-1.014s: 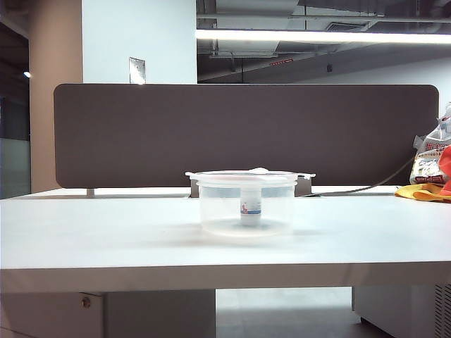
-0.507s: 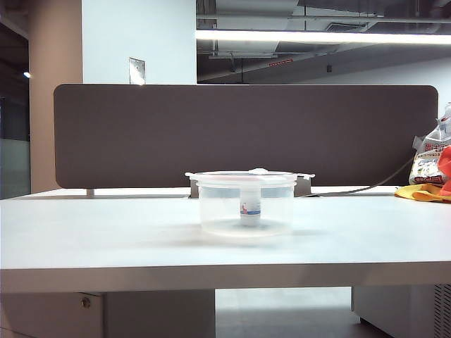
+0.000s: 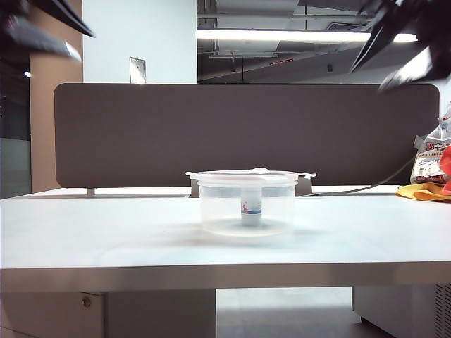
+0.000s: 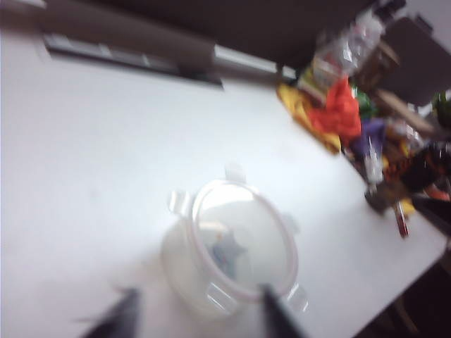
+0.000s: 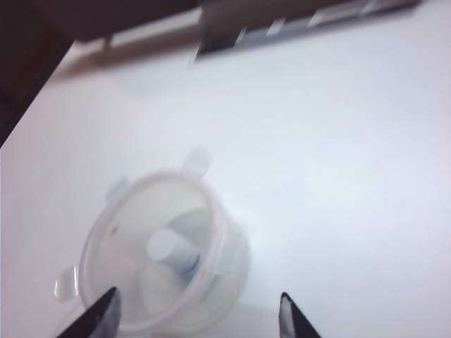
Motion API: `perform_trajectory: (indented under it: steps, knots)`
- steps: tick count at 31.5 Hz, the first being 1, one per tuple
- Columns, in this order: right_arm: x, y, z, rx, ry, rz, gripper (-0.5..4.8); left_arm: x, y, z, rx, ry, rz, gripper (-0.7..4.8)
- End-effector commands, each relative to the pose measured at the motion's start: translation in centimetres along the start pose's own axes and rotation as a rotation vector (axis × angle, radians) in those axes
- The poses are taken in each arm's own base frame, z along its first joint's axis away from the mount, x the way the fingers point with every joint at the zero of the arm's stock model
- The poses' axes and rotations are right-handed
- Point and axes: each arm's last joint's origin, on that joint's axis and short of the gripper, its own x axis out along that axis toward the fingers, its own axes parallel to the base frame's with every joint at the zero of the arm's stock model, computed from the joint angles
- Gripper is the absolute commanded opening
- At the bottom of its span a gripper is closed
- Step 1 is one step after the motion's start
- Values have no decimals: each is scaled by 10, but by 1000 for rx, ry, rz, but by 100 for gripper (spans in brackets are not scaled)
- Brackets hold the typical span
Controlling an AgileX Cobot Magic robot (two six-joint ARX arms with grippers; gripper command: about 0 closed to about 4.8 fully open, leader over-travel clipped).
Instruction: Remove the lid of the round box, pick up the small white medicine bottle inside, and place it on the table.
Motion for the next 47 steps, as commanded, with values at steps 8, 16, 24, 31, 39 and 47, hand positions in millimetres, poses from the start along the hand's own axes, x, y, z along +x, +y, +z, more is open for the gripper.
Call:
perform_trajectory:
  steps: [8, 16, 24, 31, 39, 47]
  knots:
    - [73, -45, -31, 124, 197, 114, 311, 78, 0, -48, -63, 277, -87, 251]
    - [93, -53, -34, 157, 168, 210, 312, 117, 18, -75, -196, 366, -74, 251]
    - [94, -53, -27, 153, 90, 179, 310, 132, 29, -84, -246, 375, -91, 250]
    - [106, -60, -32, 228, 98, 214, 310, 138, 31, -82, -299, 351, -133, 246]
    - [120, -64, -43, 263, 144, 240, 310, 146, 37, -90, -337, 382, -130, 236]
    - [128, -48, -49, 231, 155, 274, 202, 156, 39, -99, -361, 421, -173, 209]
